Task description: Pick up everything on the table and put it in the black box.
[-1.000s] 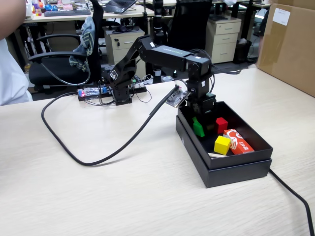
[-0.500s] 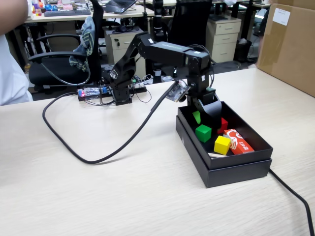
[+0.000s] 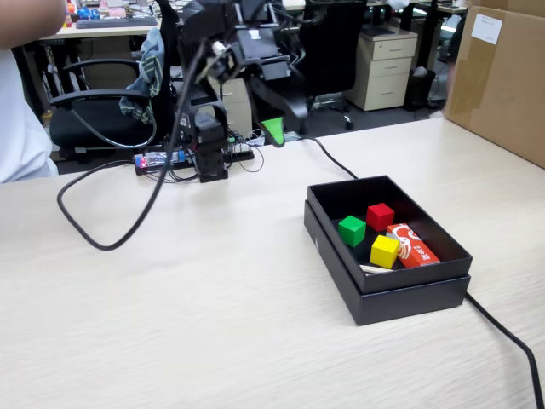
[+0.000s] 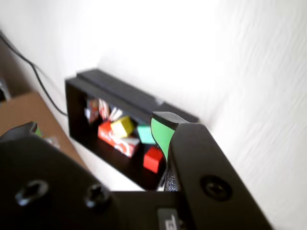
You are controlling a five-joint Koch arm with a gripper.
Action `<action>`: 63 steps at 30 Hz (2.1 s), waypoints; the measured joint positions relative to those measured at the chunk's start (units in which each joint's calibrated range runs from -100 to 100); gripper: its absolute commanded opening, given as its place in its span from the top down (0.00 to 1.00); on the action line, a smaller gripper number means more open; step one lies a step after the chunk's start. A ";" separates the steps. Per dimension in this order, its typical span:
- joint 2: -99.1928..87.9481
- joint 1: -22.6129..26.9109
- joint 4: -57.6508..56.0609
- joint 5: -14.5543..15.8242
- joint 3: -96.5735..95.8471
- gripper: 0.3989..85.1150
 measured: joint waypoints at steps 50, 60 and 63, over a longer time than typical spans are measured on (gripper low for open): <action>-44.01 -9.18 68.29 -5.47 -98.40 0.43; -44.27 -9.28 67.21 -5.57 -98.40 0.43; -44.27 -9.28 67.21 -5.57 -98.40 0.43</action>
